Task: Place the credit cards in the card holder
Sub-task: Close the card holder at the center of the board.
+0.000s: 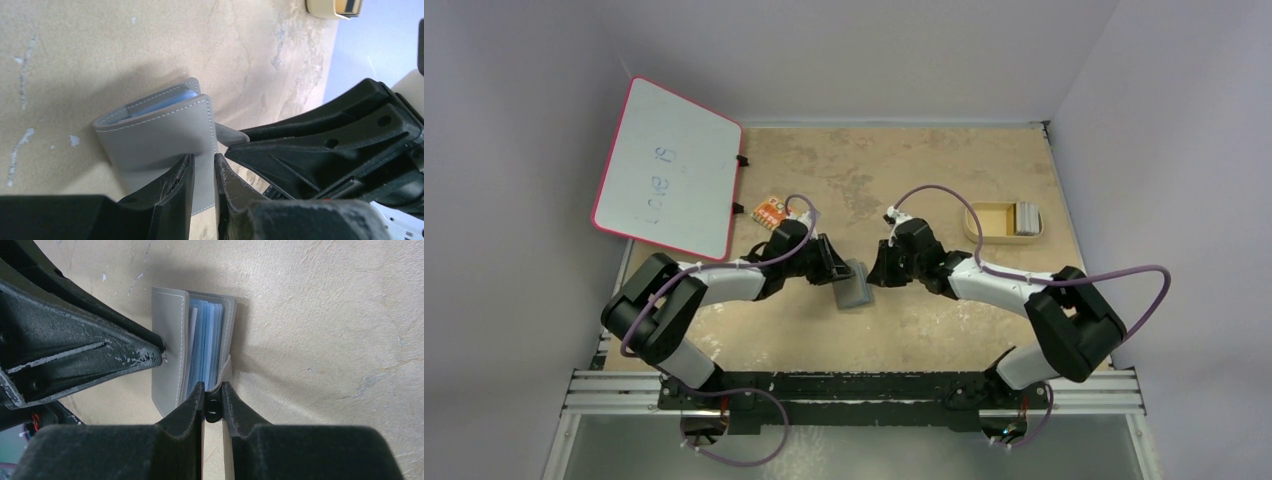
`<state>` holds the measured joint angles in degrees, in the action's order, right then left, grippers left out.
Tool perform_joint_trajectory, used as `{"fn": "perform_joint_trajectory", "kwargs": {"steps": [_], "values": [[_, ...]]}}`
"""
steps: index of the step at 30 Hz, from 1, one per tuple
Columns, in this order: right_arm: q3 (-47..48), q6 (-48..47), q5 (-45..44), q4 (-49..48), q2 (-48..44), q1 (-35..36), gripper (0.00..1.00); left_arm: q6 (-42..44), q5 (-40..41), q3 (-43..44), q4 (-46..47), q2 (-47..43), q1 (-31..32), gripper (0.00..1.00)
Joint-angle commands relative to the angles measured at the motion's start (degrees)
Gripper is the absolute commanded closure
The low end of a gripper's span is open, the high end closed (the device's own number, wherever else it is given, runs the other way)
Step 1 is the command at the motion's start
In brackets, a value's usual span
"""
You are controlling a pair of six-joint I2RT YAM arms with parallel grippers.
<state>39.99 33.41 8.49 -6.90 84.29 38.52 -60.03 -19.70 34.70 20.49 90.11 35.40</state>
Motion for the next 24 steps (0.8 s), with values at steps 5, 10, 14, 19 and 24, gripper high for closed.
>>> {"fn": "perform_joint_trajectory", "kwargs": {"steps": [5, 10, 14, 19, 24], "values": [[-0.1, 0.8, -2.3, -0.9, -2.1, 0.0, 0.75, 6.9, 8.4, 6.4, -13.3, -2.0, 0.3, 0.79], [0.3, 0.8, -3.0, 0.3, -3.6, 0.0, 0.68, 9.2, 11.3, 8.8, -17.9, -1.0, 0.2, 0.84], [-0.1, 1.1, -2.8, -0.1, -5.0, 0.0, 0.66, 9.6, 10.9, 9.3, -17.7, 0.4, 0.3, 0.86], [-0.1, 1.5, -2.3, -0.3, -4.0, 0.0, 0.66, 10.6, 10.1, 9.9, -18.0, 1.2, 0.3, 0.87], [0.3, 1.4, -2.5, 0.3, -3.4, 0.0, 0.67, 10.9, 8.3, 10.7, -18.1, 1.4, 0.4, 0.88]]}}
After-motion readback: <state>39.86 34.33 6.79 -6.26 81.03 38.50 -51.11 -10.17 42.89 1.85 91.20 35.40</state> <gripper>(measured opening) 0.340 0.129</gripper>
